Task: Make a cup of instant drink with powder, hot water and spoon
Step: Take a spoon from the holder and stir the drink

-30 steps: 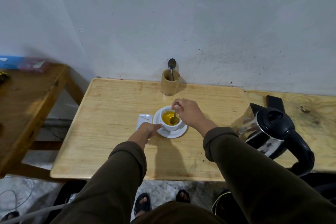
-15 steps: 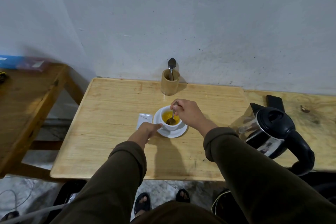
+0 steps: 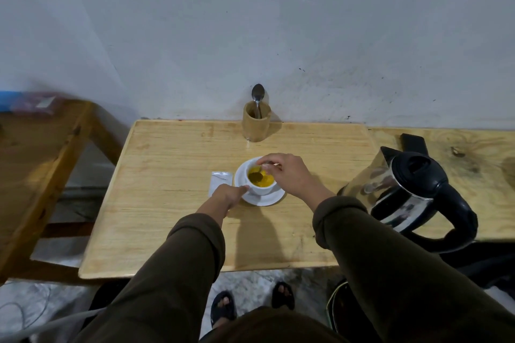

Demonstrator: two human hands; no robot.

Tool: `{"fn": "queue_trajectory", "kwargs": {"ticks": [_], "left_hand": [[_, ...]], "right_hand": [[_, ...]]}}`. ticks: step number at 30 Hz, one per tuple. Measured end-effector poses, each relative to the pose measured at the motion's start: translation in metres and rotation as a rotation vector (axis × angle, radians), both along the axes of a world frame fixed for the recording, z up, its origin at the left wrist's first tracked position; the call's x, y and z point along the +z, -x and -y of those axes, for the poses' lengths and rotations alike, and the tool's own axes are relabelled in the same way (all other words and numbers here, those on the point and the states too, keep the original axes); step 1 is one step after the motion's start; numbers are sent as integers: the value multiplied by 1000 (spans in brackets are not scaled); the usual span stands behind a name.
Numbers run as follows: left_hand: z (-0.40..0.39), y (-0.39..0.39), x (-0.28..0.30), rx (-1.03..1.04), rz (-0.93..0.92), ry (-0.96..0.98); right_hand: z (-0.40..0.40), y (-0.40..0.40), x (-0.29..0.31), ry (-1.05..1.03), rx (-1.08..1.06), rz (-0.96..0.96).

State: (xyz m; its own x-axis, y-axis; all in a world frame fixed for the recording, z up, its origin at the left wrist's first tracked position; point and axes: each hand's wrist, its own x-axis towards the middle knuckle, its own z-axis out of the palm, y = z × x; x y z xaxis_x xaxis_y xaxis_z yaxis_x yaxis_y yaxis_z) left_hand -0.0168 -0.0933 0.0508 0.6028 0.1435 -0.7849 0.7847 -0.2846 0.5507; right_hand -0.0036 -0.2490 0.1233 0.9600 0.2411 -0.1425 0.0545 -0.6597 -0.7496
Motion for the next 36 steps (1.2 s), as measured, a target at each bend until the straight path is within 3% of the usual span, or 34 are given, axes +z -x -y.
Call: {"fn": "queue_trajectory", "kwargs": {"ticks": [5, 13, 20, 24, 27, 33, 36], "left_hand": [[1, 0, 0, -34, 17, -1], [8, 4, -3, -159, 123, -72], [10, 7, -4, -256, 152, -166], [9, 15, -8, -325, 266, -245], [9, 27, -13, -288, 411, -249], [11, 41, -26, -164, 515, -249], [17, 47, -25, -74, 541, -228]], "right_hand": [[10, 11, 4, 57, -8, -28], [37, 46, -1, -31, -229, -111], [47, 76, -15, -141, -421, -285], [53, 89, -28, -265, -528, -421], [56, 96, -41, -367, -713, -450], [62, 87, -63, -479, -955, -417], [62, 68, -79, -415, -1049, -430]]}}
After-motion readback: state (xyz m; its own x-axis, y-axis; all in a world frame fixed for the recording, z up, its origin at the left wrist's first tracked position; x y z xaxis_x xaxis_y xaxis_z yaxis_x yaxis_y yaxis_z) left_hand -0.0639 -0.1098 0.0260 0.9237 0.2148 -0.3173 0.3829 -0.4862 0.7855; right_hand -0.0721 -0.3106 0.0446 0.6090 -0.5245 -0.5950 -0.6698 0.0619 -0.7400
